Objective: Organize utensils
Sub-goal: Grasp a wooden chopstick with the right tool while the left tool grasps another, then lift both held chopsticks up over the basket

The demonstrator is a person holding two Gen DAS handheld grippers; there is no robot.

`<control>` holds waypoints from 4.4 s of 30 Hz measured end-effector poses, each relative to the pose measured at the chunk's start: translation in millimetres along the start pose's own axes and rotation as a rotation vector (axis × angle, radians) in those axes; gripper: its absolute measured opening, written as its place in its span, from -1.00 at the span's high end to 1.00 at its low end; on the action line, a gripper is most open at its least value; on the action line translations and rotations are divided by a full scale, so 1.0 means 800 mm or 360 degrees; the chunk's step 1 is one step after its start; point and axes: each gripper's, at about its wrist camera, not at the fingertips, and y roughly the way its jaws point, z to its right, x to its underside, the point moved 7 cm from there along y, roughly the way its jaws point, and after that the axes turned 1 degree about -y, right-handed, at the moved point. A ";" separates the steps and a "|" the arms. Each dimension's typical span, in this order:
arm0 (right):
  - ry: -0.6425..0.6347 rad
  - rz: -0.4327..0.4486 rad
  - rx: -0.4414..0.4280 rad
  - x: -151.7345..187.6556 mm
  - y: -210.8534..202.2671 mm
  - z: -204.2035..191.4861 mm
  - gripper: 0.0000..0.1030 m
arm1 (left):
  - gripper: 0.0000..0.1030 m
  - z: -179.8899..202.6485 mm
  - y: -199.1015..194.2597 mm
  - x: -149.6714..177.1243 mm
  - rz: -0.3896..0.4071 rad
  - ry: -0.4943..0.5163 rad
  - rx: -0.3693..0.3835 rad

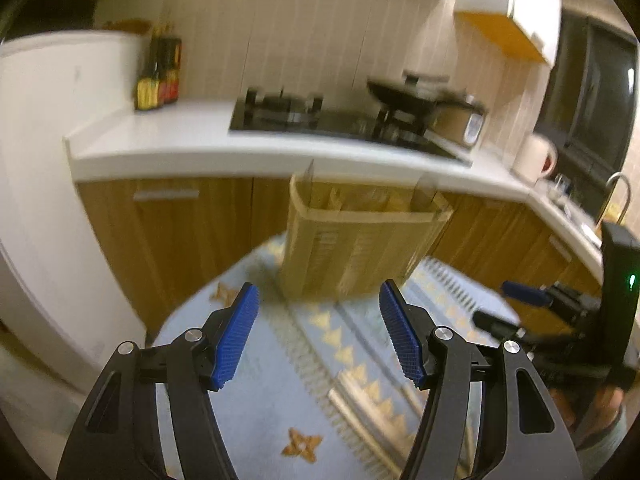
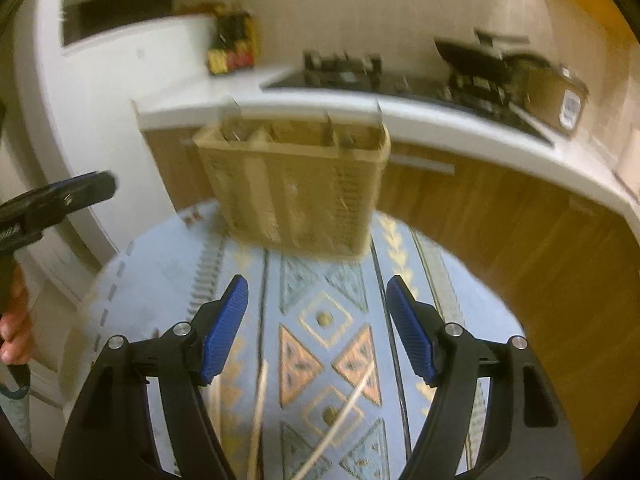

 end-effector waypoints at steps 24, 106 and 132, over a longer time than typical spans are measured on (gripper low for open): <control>0.0313 -0.0866 -0.0223 0.138 0.066 0.032 0.10 | -0.12 0.043 0.115 0.169 -0.0846 0.0127 -0.0067; 0.0354 0.0263 -0.0837 -0.097 -0.052 0.018 0.92 | 0.92 0.109 -0.049 -0.103 0.0502 0.0204 0.0295; 0.0290 0.0807 -0.0236 -0.237 0.022 0.071 0.91 | 0.92 0.089 0.069 -0.210 0.0817 -0.0078 0.0246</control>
